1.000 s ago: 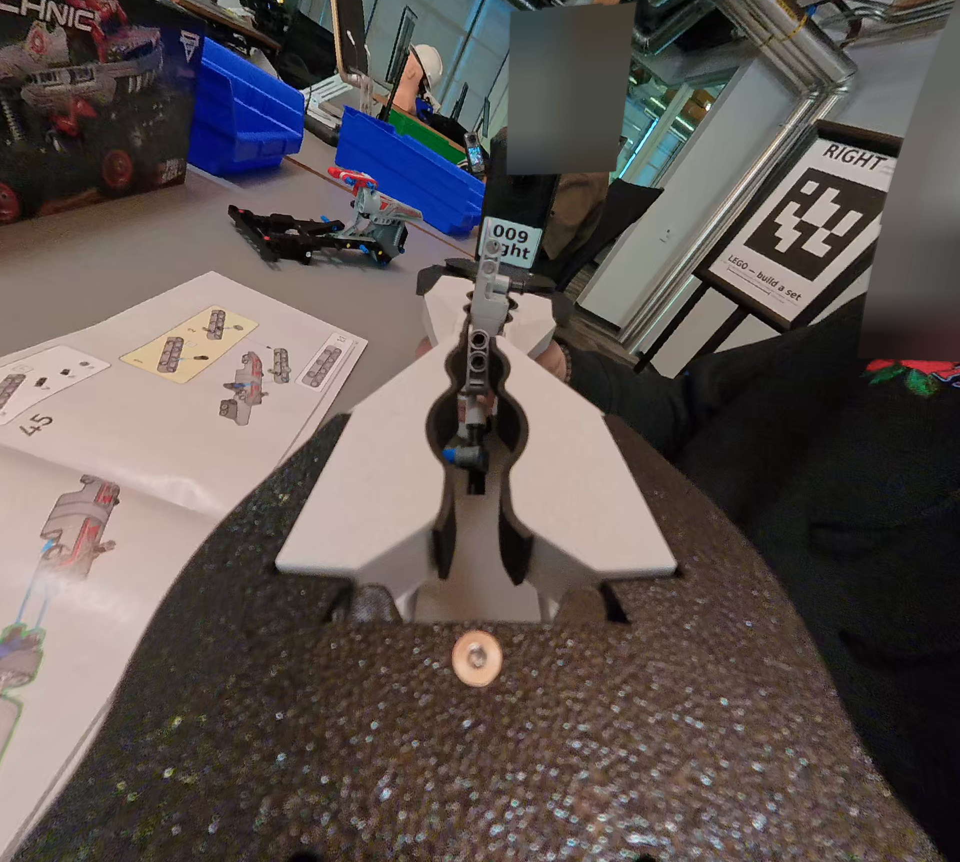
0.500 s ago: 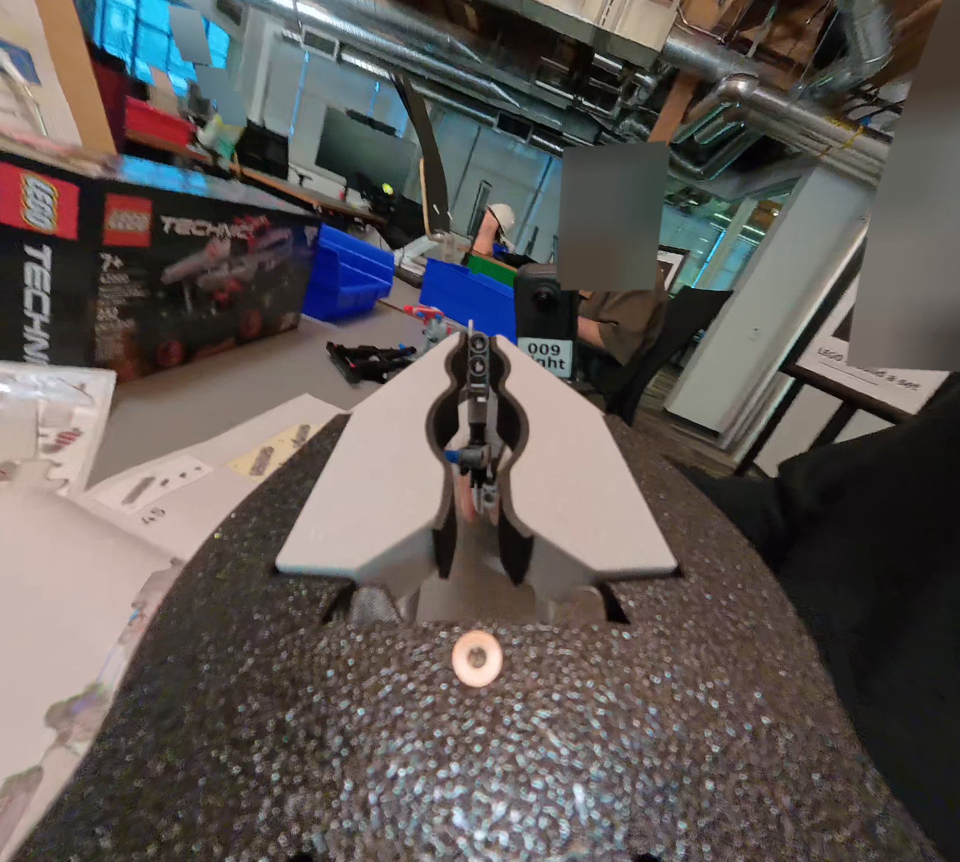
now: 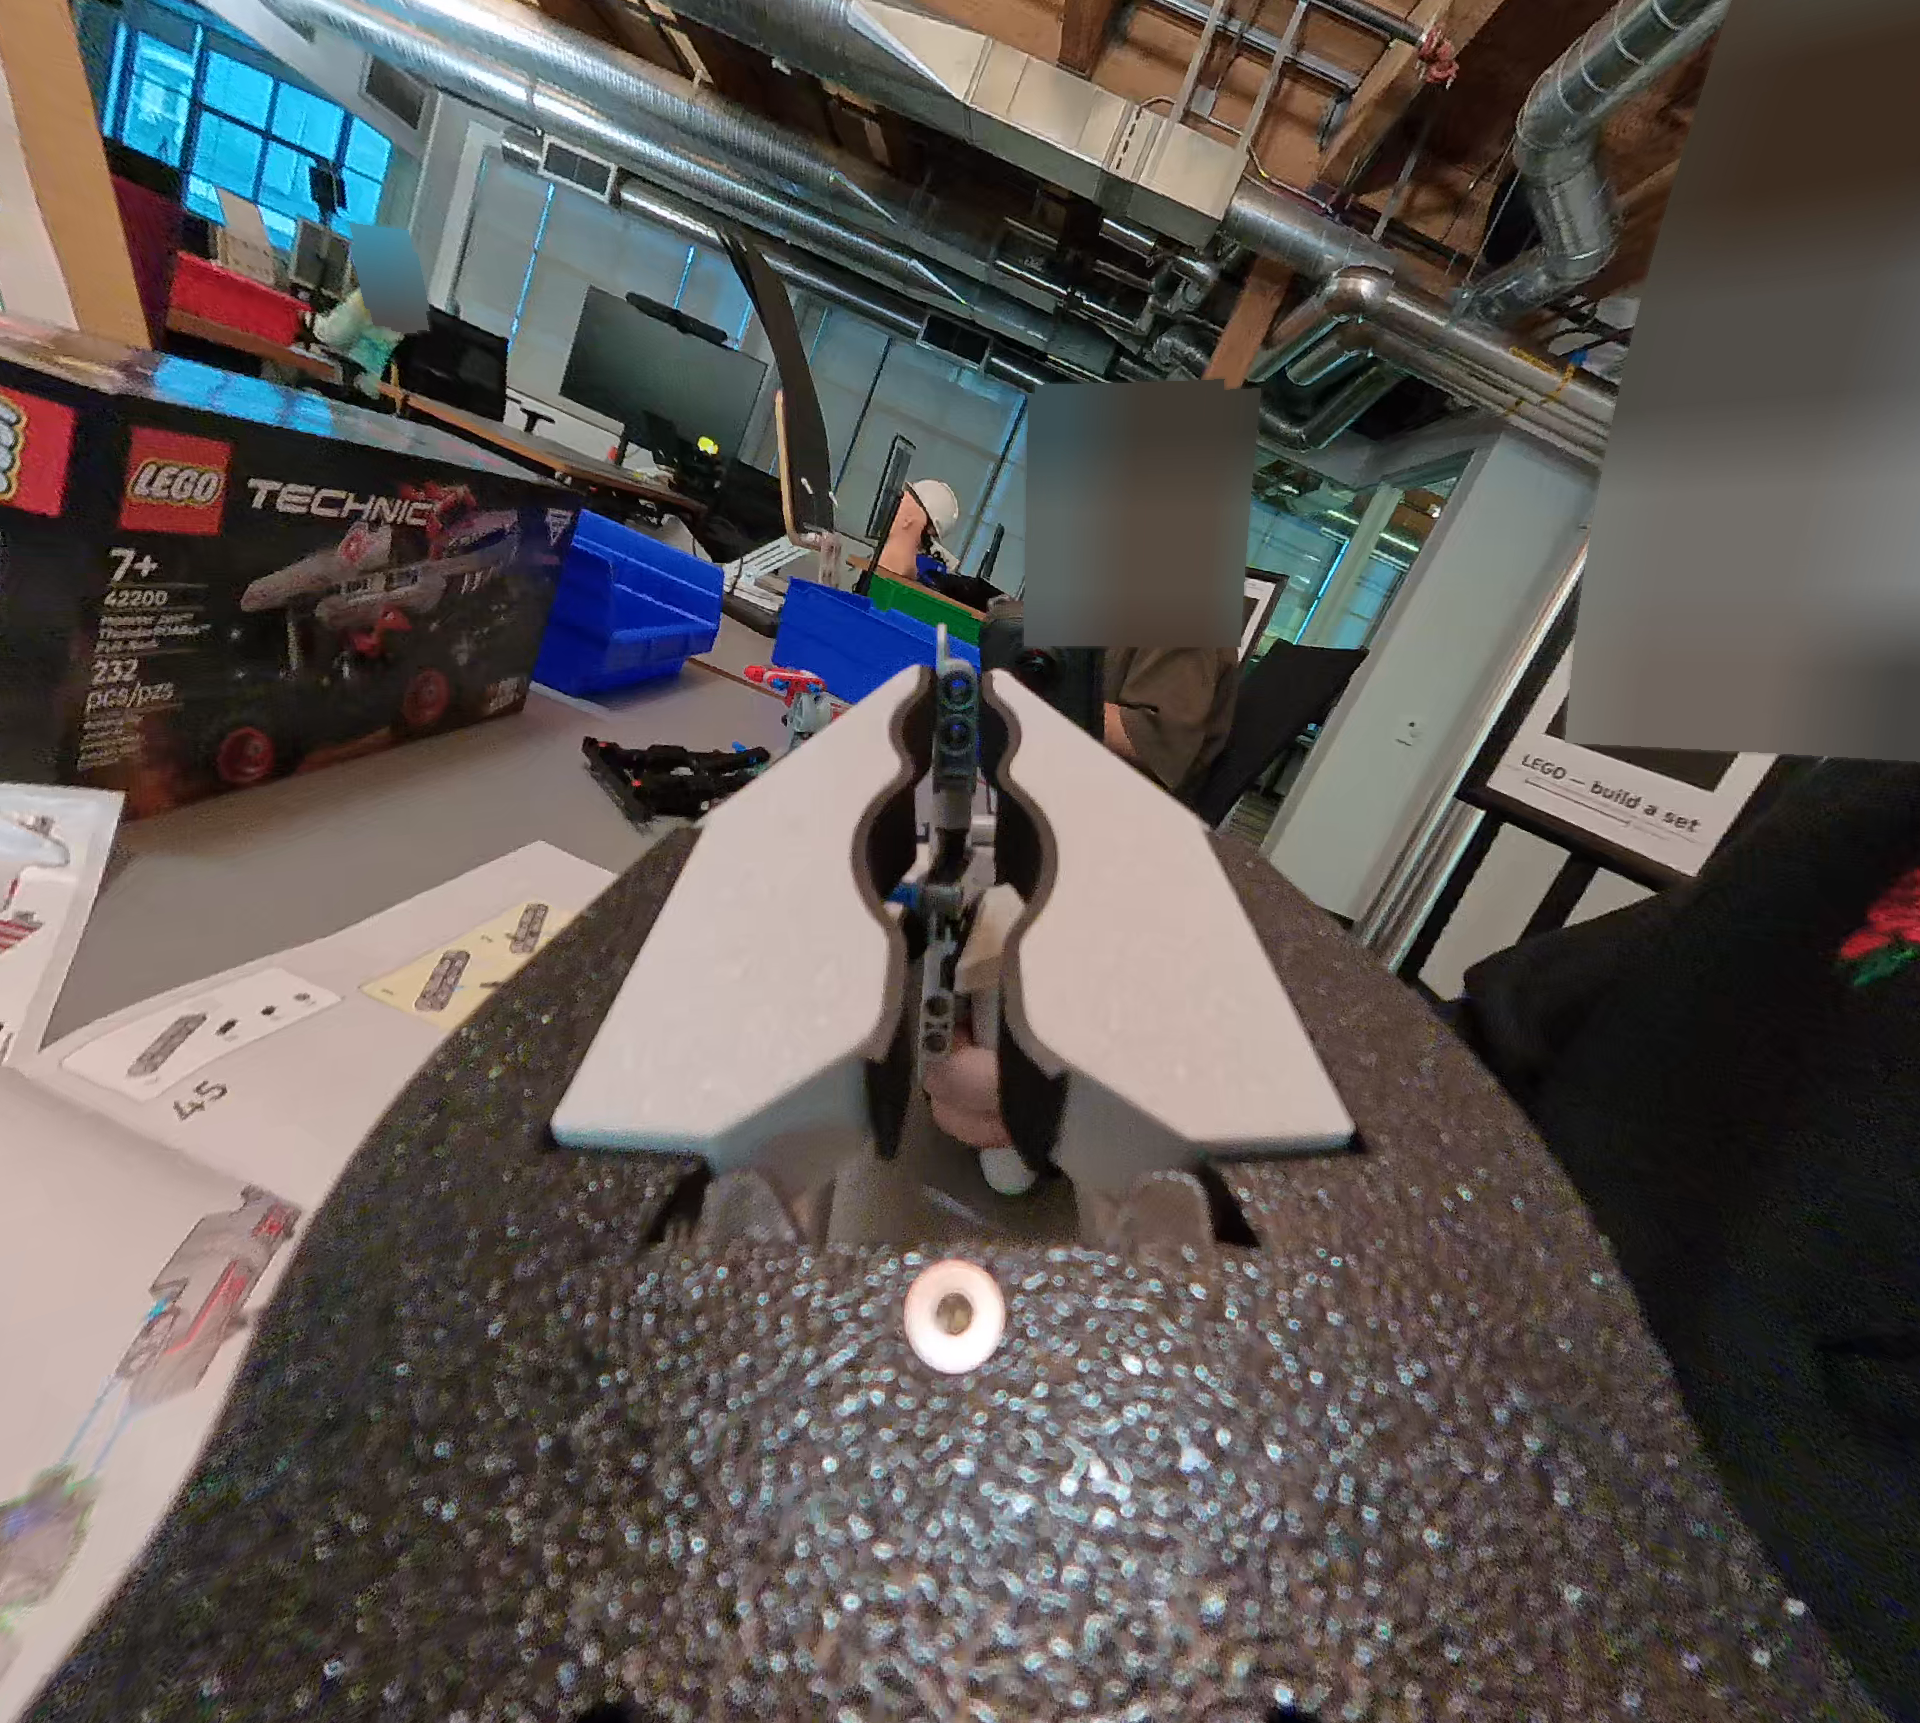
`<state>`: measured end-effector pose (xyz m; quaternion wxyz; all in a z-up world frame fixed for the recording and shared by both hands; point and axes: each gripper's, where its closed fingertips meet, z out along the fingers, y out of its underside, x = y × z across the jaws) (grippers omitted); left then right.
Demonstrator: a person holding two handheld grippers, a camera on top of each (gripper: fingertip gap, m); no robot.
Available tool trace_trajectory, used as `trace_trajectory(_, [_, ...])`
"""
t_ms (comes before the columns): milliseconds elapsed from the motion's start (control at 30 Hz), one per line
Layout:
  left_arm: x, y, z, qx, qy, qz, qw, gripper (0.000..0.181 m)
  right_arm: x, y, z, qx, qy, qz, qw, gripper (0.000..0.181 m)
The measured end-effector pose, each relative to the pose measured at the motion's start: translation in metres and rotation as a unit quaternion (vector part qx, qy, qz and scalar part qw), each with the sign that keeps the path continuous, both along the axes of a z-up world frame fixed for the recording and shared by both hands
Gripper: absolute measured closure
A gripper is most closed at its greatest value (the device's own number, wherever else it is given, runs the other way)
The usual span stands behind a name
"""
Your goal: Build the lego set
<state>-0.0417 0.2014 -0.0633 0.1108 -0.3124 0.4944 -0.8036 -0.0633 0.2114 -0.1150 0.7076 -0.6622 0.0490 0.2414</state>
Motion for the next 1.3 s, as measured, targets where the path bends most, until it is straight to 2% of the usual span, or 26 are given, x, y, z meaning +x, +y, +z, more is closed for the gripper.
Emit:
trace_trajectory(133, [0.001, 0.005, -0.004, -0.006, 0.02, -0.011, 1.0, 0.176, 0.002, -0.001, 0.002, 0.007, 0.009, 0.001, 1.0, 0.171])
trace_trajectory(233, [0.002, -0.005, -0.019, 0.035, 0.042, -0.027, 0.998, 0.176, 0.001, -0.001, 0.002, 0.009, 0.003, -0.001, 1.0, 0.171])
trace_trajectory(367, [-0.001, -0.016, -0.021, 0.094, 0.022, -0.022, 0.995, 0.176, 0.001, -0.002, 0.002, 0.008, 0.009, 0.006, 1.0, 0.171])
trace_trajectory(600, [-0.007, -0.005, -0.025, 0.102, 0.047, -0.045, 0.993, 0.176, -0.005, -0.002, -0.001, -0.005, -0.028, 0.018, 0.999, 0.171])
trace_trajectory(767, [-0.013, -0.014, -0.043, 0.172, 0.057, -0.069, 0.981, 0.172, -0.008, -0.002, -0.004, -0.015, -0.046, 0.023, 0.999, 0.171])
trace_trajectory(1067, [-0.019, -0.018, -0.051, 0.202, 0.062, -0.093, 0.973, 0.176, -0.018, -0.001, -0.012, -0.044, -0.06, 0.053, 0.996, 0.17])
trace_trajectory(1133, [-0.013, -0.014, -0.044, 0.18, 0.063, -0.07, 0.979, 0.176, -0.014, 0.0, -0.011, -0.042, -0.058, 0.042, 0.997, 0.171])
trace_trajectory(1200, [-0.008, -0.011, -0.023, 0.099, 0.046, -0.046, 0.993, 0.176, -0.01, -0.001, -0.008, -0.033, -0.046, 0.035, 0.998, 0.171])
trace_trajectory(1300, [-0.001, -0.01, -0.015, 0.039, 0.022, -0.021, 0.999, 0.176, -0.005, -0.002, -0.004, -0.016, -0.022, 0.022, 0.999, 0.171])
